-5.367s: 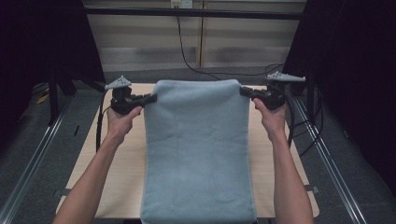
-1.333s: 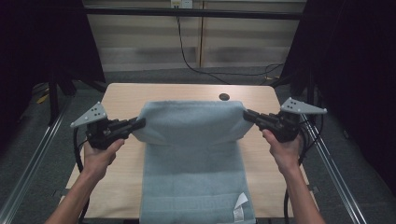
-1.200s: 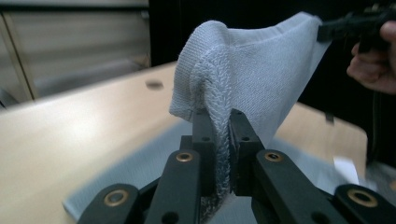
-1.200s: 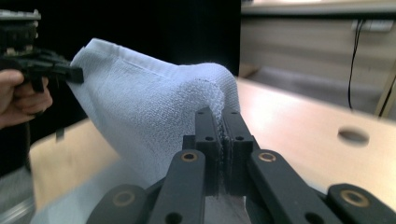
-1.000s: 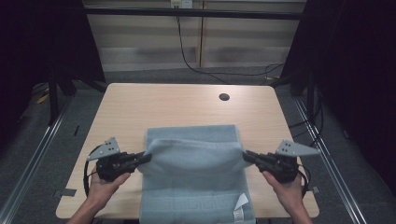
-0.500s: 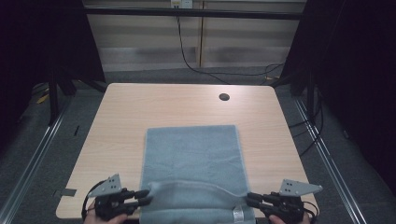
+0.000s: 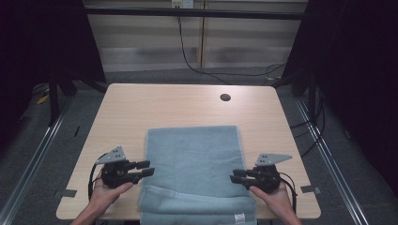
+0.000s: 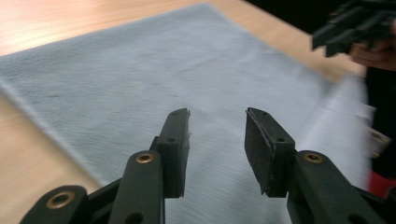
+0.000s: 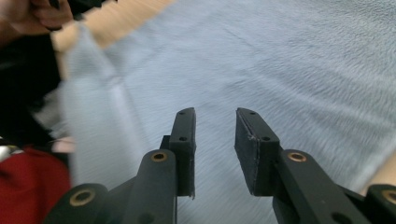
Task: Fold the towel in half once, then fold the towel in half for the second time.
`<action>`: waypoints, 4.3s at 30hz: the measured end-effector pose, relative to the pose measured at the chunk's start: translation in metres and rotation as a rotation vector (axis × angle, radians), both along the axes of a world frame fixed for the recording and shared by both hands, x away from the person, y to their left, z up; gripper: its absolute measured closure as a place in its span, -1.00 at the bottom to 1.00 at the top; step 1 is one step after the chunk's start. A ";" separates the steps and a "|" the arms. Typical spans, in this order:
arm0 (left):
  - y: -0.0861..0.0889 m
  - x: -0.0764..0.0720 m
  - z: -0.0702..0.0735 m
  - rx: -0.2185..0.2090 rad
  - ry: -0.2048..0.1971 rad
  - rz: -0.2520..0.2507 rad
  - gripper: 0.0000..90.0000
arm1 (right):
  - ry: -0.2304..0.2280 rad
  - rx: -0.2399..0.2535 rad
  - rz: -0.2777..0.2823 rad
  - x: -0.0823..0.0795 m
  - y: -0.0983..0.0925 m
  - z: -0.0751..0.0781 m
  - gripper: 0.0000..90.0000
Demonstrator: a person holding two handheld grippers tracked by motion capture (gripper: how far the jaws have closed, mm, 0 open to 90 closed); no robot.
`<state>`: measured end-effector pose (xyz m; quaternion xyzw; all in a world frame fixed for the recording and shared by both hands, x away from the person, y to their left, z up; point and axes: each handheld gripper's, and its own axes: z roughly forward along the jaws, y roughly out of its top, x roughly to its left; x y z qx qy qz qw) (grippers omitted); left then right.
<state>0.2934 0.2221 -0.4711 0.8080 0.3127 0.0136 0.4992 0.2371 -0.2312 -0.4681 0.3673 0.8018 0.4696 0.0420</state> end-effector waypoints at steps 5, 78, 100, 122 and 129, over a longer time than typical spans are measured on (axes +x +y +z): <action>-0.012 0.028 -0.020 0.087 0.032 0.031 0.29 | 0.034 -0.058 -0.007 0.036 0.012 -0.014 0.50; -0.007 0.083 -0.039 0.131 0.023 0.032 0.11 | 0.074 -0.119 -0.134 0.097 -0.030 -0.038 0.35; -0.006 0.073 -0.036 0.147 0.068 -0.002 0.80 | 0.085 -0.120 -0.121 0.092 -0.025 -0.036 0.87; -0.010 0.091 0.028 0.023 -0.065 0.068 0.81 | -0.059 0.010 -0.179 0.106 -0.025 0.022 0.89; -0.006 0.104 0.052 -0.010 -0.095 0.101 0.81 | -0.118 0.059 -0.199 0.119 -0.027 0.052 0.89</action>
